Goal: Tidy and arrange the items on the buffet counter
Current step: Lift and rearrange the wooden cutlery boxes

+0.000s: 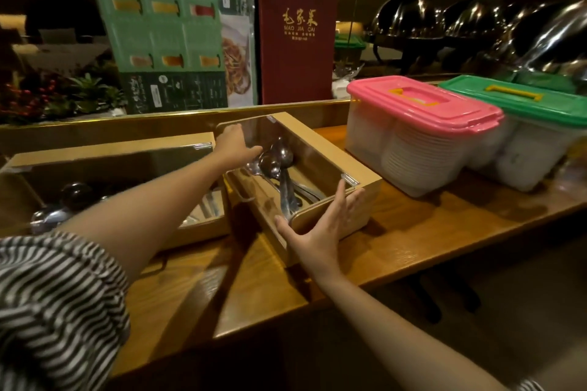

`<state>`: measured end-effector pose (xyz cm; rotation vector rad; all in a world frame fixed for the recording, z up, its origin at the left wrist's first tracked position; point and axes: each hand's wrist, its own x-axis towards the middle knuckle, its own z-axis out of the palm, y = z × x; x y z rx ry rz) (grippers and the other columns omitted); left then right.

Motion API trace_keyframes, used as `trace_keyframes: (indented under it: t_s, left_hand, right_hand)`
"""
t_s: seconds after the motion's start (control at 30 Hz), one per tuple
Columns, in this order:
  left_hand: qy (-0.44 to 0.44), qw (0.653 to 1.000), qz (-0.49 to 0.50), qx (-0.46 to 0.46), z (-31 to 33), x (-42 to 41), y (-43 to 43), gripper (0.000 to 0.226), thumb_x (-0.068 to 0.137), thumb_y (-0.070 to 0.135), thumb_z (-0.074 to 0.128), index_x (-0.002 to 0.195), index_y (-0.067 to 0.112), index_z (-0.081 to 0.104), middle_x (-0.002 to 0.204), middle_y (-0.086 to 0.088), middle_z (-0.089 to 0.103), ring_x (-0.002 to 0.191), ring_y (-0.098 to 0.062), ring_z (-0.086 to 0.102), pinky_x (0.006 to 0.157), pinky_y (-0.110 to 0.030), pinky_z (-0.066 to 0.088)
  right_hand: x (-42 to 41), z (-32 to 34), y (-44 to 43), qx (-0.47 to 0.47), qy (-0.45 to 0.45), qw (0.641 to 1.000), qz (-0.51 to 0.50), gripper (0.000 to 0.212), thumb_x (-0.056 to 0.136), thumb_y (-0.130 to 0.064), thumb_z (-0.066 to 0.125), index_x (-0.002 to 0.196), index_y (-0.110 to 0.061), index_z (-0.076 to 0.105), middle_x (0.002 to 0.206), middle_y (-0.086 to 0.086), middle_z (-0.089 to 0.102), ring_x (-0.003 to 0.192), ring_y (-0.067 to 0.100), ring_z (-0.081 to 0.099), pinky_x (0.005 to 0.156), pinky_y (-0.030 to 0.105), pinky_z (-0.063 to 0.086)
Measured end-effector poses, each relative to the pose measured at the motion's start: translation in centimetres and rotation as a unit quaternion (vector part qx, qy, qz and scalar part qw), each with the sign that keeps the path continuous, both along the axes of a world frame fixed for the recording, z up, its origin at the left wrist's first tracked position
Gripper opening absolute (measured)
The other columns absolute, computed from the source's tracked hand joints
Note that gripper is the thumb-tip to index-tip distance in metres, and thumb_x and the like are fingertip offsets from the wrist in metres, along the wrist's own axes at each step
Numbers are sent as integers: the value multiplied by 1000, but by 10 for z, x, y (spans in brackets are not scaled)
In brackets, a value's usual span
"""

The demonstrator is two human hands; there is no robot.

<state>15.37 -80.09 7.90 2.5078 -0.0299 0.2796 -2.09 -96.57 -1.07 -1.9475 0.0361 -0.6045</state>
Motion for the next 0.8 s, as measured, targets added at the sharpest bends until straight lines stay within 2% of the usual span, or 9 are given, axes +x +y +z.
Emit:
trace_keyframes:
  t_s: [0.03,0.1,0.2,0.3,0.4,0.5,0.6,0.7,0.8]
  left_hand:
    - [4,1000,2,9,3,12,6,55,81,34,74,126,10,53,125,-13,57,106,-26,59,86,-40,55]
    - [13,999,18,42,7,32,19,57,83,36,72,128,7,52,126,-14,57,109,-29,59,85,-39,54]
    - [29,998,6,55,11,62,37,59,82,42,73,127,8,54,123,-14,59,111,-31,58,92,-46,52]
    - [74,996,-37,18,10,87,57,59,74,49,77,117,14,58,110,-8,64,99,-26,63,81,-43,57]
    - [105,989,-101,-21,6,108,70,76,60,65,78,118,19,61,108,-5,68,96,-23,66,75,-36,57]
    - [132,983,-119,-40,5,116,75,82,54,70,80,114,16,64,105,-5,69,97,-25,67,77,-37,57]
    - [157,979,-128,-27,8,118,77,79,51,75,77,99,12,70,96,-6,71,88,-22,68,62,-28,51]
    - [157,979,-127,-26,7,123,74,66,63,66,77,94,8,70,93,-8,69,84,-21,65,58,-26,45]
    - [155,979,-128,-19,9,123,73,65,63,65,77,92,7,69,90,-8,69,79,-19,64,56,-26,44]
  right_hand:
    - [0,-1,1,6,-5,1000,-2,135,62,-68,76,155,-25,-12,158,-5,-34,142,9,-35,116,34,-16]
    - [0,-2,1,9,-9,1000,-9,136,60,-73,72,153,-28,-18,158,-10,-31,143,6,-32,119,38,-11]
    - [-1,-5,3,-4,-7,1000,-29,137,63,-69,74,151,-29,-22,157,-17,-32,143,0,-30,116,22,-14]
    - [-2,-9,7,-17,-16,998,-61,134,65,-63,76,150,-30,-22,153,-26,-32,142,-6,-26,111,9,-15]
    - [-4,-12,20,13,-16,996,-86,122,71,-60,71,148,-37,-21,150,-33,-32,141,-11,-23,109,5,-11]
    - [-5,-17,44,58,-8,991,-121,107,78,-69,57,150,-39,-17,156,-28,-26,143,-10,-18,116,18,-5]
    - [-2,-22,67,122,-8,979,-160,102,72,-88,39,148,-47,-15,160,-24,-17,146,-5,-11,122,33,3]
    - [8,-23,78,160,-28,966,-200,105,70,-90,40,151,-46,-10,160,-27,-13,148,-2,-8,123,43,7]
    - [18,-25,83,170,-67,953,-241,101,75,-83,46,154,-41,-1,162,-24,-3,150,2,-1,123,48,12]
